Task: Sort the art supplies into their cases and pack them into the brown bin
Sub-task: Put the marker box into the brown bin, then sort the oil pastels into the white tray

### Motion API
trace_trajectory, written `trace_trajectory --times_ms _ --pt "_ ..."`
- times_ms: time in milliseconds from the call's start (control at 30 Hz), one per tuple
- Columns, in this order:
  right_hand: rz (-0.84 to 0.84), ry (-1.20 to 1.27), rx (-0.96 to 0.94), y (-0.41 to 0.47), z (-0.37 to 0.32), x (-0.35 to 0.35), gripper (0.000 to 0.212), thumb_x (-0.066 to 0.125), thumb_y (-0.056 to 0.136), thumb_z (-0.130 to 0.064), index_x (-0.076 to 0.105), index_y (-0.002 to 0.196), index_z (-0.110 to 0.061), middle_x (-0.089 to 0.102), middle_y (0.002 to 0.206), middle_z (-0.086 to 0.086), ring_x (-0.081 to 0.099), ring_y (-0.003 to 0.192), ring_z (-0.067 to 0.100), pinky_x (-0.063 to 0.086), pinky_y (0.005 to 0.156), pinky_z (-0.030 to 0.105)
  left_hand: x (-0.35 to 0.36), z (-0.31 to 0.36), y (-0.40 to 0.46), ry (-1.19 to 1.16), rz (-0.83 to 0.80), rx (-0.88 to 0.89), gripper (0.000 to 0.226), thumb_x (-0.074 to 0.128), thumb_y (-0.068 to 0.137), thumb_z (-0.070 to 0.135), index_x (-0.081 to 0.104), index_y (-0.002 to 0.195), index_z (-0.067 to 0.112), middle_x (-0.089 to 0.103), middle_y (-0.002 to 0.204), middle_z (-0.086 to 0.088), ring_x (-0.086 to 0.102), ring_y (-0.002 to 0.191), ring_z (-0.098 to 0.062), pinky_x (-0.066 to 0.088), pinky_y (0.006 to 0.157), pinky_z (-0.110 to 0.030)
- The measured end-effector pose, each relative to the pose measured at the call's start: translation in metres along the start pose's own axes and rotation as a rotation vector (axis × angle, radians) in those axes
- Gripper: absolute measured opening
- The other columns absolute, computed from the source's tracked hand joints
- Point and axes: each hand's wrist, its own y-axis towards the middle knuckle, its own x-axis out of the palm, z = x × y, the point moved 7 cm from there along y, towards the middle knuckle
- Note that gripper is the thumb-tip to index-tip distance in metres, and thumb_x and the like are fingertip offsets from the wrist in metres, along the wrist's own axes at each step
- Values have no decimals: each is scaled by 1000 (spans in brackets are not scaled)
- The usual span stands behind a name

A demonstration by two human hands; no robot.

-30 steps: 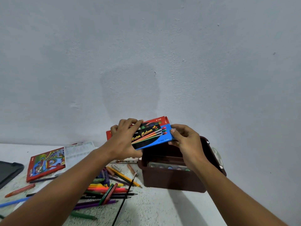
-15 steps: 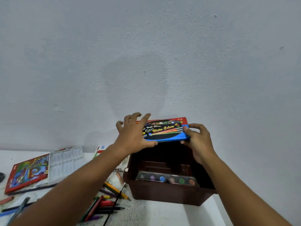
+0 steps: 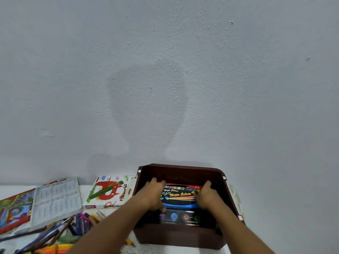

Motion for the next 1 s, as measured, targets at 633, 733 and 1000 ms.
trace_trajectory --times_ms 633,733,1000 --pt "-101 -382 -133 3 -6 24 41 60 91 -24 53 130 -14 56 127 10 60 108 24 49 87 28 10 9 -14 106 -63 70 35 55 94 13 54 129 8 45 131 -16 56 108 -30 45 95 -35" --pt "-67 -430 -167 -1 -16 24 39 59 92 -31 54 127 -15 59 122 10 59 105 25 50 85 30 -15 11 -33 -92 55 154 37 54 94 15 55 130 15 50 135 -10 55 115 -27 45 101 -35" --pt "125 -318 -439 -42 -101 27 44 54 92 -44 53 127 -19 57 124 11 53 115 29 47 96 39 -70 -122 -131 -370 574 23 20 62 87 14 71 105 16 67 96 -2 60 84 -13 46 77 -24"
